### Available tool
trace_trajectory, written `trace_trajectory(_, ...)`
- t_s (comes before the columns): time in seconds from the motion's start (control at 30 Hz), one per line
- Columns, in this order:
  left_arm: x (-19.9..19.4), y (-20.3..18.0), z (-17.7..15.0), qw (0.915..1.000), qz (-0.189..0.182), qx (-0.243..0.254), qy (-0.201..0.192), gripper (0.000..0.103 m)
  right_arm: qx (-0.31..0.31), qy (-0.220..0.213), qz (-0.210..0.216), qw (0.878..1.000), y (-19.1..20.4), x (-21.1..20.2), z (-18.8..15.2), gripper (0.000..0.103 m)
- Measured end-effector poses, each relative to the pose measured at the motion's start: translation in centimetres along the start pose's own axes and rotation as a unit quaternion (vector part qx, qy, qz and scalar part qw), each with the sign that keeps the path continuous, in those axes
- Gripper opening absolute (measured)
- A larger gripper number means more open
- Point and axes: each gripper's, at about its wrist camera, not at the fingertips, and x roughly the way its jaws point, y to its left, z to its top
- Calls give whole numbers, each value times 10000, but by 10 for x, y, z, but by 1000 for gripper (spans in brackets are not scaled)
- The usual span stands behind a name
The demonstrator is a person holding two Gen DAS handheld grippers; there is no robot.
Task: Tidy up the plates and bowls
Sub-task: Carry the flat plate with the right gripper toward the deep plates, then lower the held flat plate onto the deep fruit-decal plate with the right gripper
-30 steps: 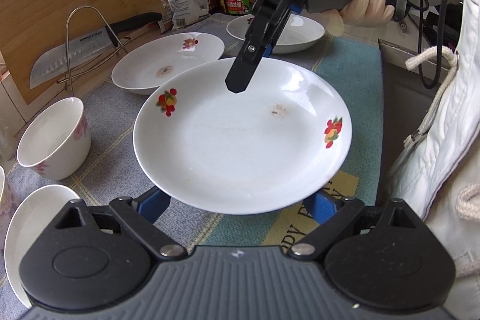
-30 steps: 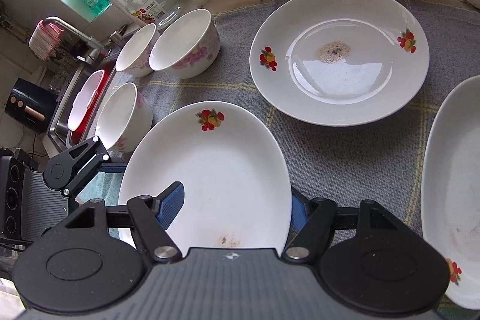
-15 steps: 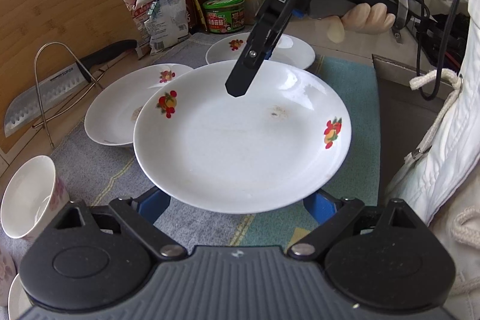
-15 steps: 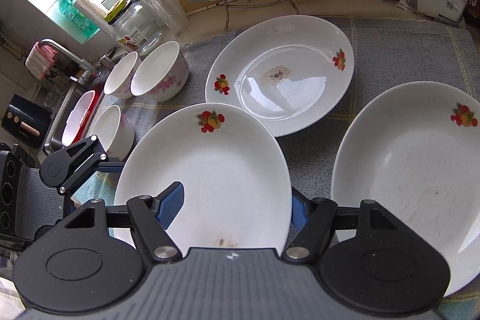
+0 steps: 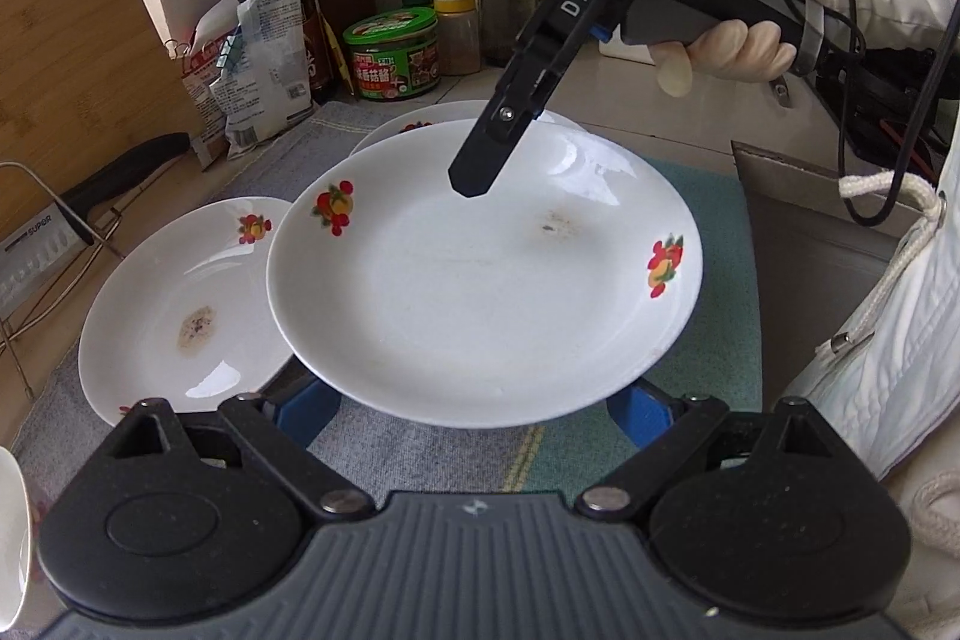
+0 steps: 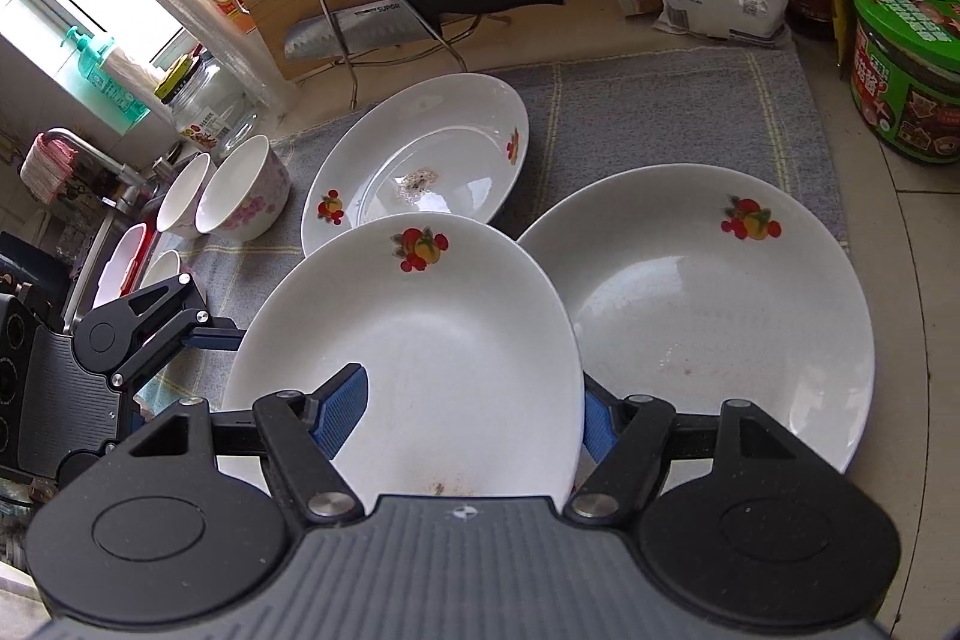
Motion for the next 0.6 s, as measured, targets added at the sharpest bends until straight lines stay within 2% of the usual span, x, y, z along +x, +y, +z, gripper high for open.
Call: trace_trajectory(0.6, 55, -1, 43, 9991, -314, 267, 17, 95, 363, -229, -304, 9986, -59, -22, -1, 77)
